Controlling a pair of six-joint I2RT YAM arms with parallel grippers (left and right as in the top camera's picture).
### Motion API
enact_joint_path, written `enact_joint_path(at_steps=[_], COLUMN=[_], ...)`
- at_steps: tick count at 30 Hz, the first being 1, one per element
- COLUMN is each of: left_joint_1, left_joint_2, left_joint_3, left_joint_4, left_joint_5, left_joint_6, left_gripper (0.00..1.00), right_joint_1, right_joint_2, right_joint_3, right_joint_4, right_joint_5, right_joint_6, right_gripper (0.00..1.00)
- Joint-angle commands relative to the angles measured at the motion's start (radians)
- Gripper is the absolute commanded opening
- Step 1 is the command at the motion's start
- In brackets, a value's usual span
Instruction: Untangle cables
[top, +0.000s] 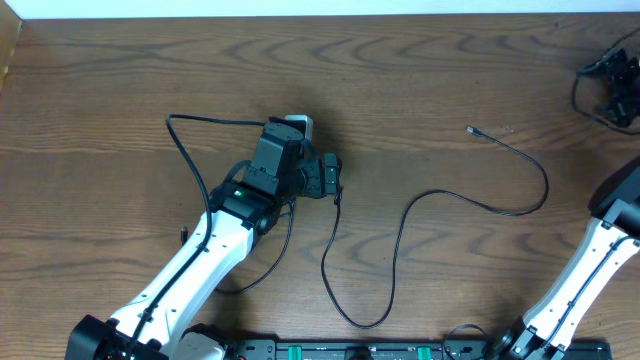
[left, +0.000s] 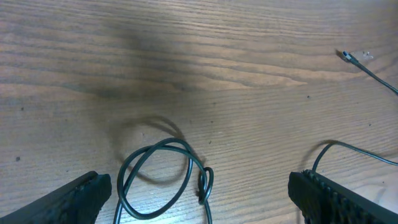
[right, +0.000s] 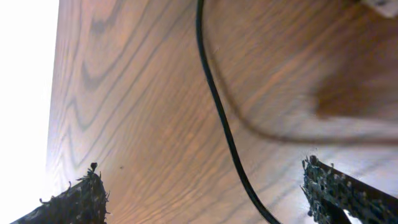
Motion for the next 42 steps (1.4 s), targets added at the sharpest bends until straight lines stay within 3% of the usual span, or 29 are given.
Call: enact_joint_path(at_steps=[1, 6, 10, 11, 12, 14, 18, 19, 30, 38, 42], left_joint_1=[0.003, 0.003, 0.003, 0.003, 0.003, 0.003, 0.003, 0.003, 0.003, 0.003, 0.003], left_joint_2=[-0.002, -0.002, -0.002, -0.002, -0.002, -0.002, -0.002, -0.002, -0.002, -0.002, -0.002], left_joint_3=[0.024, 0.024, 0.024, 0.024, 0.024, 0.024, 0.024, 0.024, 0.024, 0.024, 0.024], left_joint_4=[-0.002, -0.002, -0.002, -0.002, -0.002, -0.002, -0.002, -0.002, -0.002, -0.002, -0.002], left_joint_5=[0.009, 0.009, 0.009, 0.009, 0.009, 0.009, 0.009, 0.009, 0.009, 0.009, 0.009], left_joint_6=[0.002, 0.002, 0.002, 0.002, 0.002, 0.002, 0.002, 0.002, 0.002, 0.002, 0.002], left_gripper=[0.98, 0.98, 0.98, 0.98, 0.98, 0.98, 0.98, 0.98, 0.98, 0.98, 0.98], right_joint_1=[0.000, 0.006, 0.013, 0.018, 0.019, 0.026, 0.032, 0.035, 0.119, 0.155, 0.155], right_joint_2=[-0.008, -0.131, -0.267, -0.310, -0.334, -0.417, -0.496, -0.515, -0.791, -0.702, -0.603], right_joint_3=[0.027, 0.089, 0.088, 0.088, 0.088, 0.088, 0.088, 0.088, 0.088, 0.000, -0.110], right_joint_4=[0.006, -0.001, 0.000, -0.001, -0.002, -0.019, -0.072, -0.085, -0.097, -0.301, -0.360], right_joint_5=[-0.046, 0.166, 0.229, 0.254, 0.269, 0.320, 0.323, 0.323, 0.360, 0.571, 0.582], right_joint_6=[-0.074, -0.099, -0.168, -0.180, -0.185, -0.185, -0.177, -0.177, -0.223, -0.167, -0.151], right_gripper=[0.99, 0.95, 0.95, 0.91, 0.85, 0.48, 0.06, 0.02, 0.01, 0.01, 0.01])
